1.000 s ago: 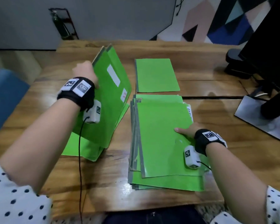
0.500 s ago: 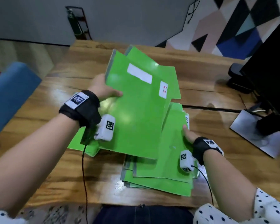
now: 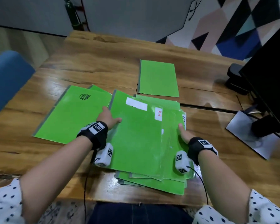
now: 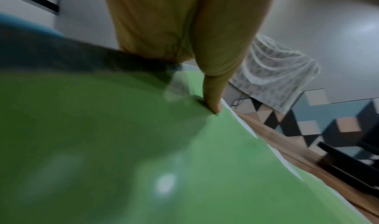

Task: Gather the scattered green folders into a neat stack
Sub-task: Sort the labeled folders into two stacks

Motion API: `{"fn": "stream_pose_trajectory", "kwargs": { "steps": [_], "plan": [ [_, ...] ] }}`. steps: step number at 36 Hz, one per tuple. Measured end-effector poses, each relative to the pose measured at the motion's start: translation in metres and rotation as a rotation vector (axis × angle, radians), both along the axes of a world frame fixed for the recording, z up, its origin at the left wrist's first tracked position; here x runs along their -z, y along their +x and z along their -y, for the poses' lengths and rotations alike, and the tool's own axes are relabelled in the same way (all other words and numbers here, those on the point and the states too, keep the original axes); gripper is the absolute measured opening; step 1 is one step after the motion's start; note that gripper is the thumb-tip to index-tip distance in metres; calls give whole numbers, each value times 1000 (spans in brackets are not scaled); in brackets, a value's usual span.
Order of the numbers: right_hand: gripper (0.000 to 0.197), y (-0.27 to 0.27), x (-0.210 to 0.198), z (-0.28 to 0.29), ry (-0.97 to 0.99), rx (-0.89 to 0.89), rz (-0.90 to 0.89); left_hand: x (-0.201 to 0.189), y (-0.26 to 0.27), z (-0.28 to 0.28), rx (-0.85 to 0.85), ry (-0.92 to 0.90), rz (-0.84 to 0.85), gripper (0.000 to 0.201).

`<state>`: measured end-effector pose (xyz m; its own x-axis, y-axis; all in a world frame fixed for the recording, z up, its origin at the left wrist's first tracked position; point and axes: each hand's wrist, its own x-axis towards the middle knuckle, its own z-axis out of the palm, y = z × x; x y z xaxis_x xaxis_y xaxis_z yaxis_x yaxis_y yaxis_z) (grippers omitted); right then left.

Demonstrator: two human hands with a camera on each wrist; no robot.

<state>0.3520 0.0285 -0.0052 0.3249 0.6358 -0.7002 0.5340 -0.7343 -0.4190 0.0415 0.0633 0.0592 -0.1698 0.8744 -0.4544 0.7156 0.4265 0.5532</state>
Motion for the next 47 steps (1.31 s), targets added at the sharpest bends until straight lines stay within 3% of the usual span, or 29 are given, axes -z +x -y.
{"fn": "stream_pose_trajectory", "kwargs": {
  "steps": [6,12,17,22,26,30,32,34,35,39,47],
  "plan": [
    [84,3,6,-4,-13,3,-17,15,15,2,55,-99,-19,67],
    [103,2,9,-6,-62,-7,-67,31,42,6,68,-126,-9,67],
    [96,6,16,-11,-33,-6,-24,32,65,11,213,-199,-33,52],
    [103,23,37,-30,-1,61,-99,27,60,-27,260,-47,-109,56],
    [125,38,68,-46,-53,35,-208,15,56,-71,261,30,-208,36],
    [136,70,110,-65,-112,45,-179,11,61,-116,333,3,-289,31],
    [127,53,71,-57,-132,41,-141,15,65,-140,415,2,-373,36],
    [98,40,38,-53,-72,82,-136,25,72,-173,484,10,-478,48],
    [95,38,34,-53,-71,75,-141,22,77,-180,521,28,-539,55],
    [134,50,52,-64,-192,16,-107,19,95,-213,580,64,-569,49],
    [139,52,52,-65,-206,-8,-63,61,118,-272,550,1,-590,90]
  ]
}}
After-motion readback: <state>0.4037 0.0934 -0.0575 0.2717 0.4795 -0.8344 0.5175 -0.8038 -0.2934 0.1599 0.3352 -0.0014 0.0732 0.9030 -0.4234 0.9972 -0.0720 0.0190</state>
